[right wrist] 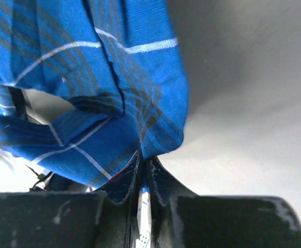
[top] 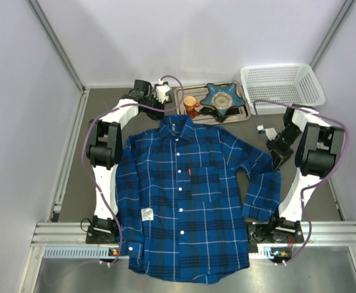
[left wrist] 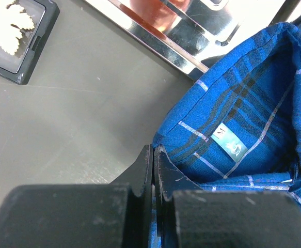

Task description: Pin the brooch onto the clothing

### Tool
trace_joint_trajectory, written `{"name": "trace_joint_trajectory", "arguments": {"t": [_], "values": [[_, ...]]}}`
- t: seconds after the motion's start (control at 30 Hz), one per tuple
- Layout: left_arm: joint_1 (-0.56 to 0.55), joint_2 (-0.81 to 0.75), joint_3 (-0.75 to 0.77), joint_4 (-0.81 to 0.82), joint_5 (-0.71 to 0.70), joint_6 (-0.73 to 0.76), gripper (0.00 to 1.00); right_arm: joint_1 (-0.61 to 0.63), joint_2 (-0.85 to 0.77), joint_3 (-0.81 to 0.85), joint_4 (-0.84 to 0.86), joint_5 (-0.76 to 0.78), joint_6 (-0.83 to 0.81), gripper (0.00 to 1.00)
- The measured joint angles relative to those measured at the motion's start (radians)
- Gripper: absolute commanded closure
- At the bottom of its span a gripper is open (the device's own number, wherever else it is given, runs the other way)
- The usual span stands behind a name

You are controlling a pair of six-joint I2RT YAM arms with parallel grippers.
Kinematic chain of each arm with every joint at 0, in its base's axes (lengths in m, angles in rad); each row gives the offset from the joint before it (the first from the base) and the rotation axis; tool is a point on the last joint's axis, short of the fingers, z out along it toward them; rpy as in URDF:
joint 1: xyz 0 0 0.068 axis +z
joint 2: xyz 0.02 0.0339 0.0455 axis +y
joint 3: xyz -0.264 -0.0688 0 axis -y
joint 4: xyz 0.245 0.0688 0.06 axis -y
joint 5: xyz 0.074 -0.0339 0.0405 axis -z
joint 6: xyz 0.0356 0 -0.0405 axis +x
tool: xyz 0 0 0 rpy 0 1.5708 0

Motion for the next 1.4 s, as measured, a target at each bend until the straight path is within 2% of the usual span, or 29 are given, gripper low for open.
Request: {"name": "trace_joint_trajectory", "arguments": {"t": [0.07,0.2,0.23,0.27,0.33,0.47,0.57,0.7,0.83,1.0,1.07,1.1,1.17,1.2,1.4], "values": [[0.0,0.0,0.0,0.001,0.0,0.0,1.0,0.0,0.021,0.039,-0.018,0.003,0.005,1.0],[0.002,0.0,0.0,0.006,-0.002,0.0,1.0,-0.002,0.071,0.261,-0.026,0.075,0.002,0.98],[0.002,0.0,0.0,0.007,-0.002,0.0,1.0,-0.002,0.082,0.333,-0.012,0.099,0.001,0.57],[0.003,0.0,0.0,0.008,-0.002,0.0,1.0,-0.002,0.089,0.388,0.0,0.117,0.001,0.29],[0.003,0.0,0.0,0.012,-0.002,0.0,1.0,0.008,0.1,0.5,0.034,0.158,0.003,0.02],[0.004,0.0,0.0,0.021,-0.007,-0.005,1.0,0.015,0.1,0.547,0.056,0.216,0.003,0.01],[0.004,0.0,0.0,0.022,-0.01,-0.017,1.0,-0.006,0.1,0.523,0.029,0.197,0.011,0.04],[0.005,0.0,0.0,0.025,-0.01,-0.031,1.0,-0.119,0.072,0.411,0.032,0.1,0.038,0.08],[0.005,0.0,0.0,0.031,-0.008,-0.049,1.0,-0.211,-0.05,0.117,0.082,0.044,0.11,0.08],[0.005,0.0,0.0,0.034,-0.006,-0.053,1.0,-0.174,-0.15,-0.11,0.233,0.03,0.182,0.11],[0.005,0.0,0.0,0.034,-0.006,-0.052,1.0,-0.161,-0.152,-0.156,0.295,0.039,0.196,0.26],[0.005,0.0,0.0,0.034,-0.006,-0.051,1.0,-0.157,-0.148,-0.174,0.323,0.045,0.2,0.43],[0.005,0.0,0.0,0.034,-0.006,-0.05,1.0,-0.148,-0.139,-0.189,0.362,0.068,0.209,0.67],[0.005,0.0,0.0,0.034,-0.006,-0.049,1.0,-0.147,-0.139,-0.193,0.377,0.081,0.212,1.0],[0.005,0.0,0.0,0.035,-0.005,-0.048,1.0,-0.175,-0.137,-0.152,0.423,0.206,0.191,1.0]]}}
